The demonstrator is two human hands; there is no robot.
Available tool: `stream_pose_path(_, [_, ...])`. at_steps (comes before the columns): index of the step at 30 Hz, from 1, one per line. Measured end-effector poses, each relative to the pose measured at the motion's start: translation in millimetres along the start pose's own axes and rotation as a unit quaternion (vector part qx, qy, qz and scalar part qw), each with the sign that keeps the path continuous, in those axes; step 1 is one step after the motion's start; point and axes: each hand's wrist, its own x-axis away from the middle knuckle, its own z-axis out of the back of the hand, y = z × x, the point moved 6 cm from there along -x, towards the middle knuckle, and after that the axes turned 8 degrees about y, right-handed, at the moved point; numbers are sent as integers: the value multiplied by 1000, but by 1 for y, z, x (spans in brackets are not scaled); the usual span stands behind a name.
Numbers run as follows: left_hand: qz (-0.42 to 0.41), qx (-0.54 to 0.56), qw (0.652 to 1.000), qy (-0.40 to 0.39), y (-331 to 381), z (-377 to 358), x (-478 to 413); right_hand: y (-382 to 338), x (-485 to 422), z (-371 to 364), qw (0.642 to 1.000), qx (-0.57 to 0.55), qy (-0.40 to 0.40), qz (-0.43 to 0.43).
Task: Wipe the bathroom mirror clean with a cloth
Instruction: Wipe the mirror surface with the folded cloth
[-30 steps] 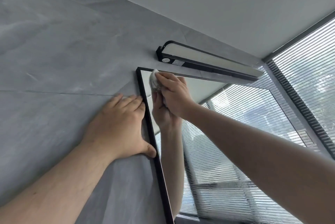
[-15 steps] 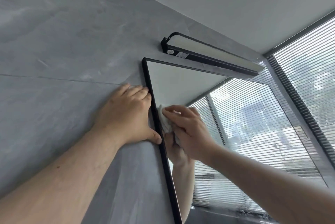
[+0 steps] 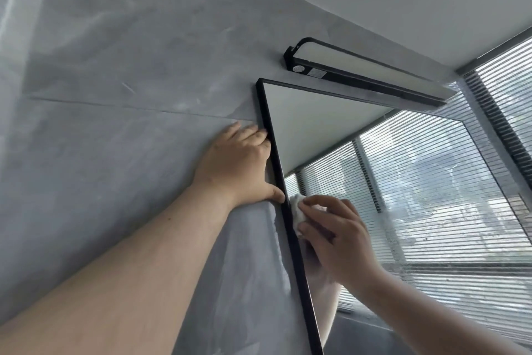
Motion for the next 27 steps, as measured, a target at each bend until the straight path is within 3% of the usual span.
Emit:
stream_pose_path(9, [-8,19,1000,23,0,-3,3,-1,-70,-36,996,-35,33,-72])
stream_pose_path(27, [-12,40,998,49,-2,-3,3,-4,-12,-8,997,24,10,-76])
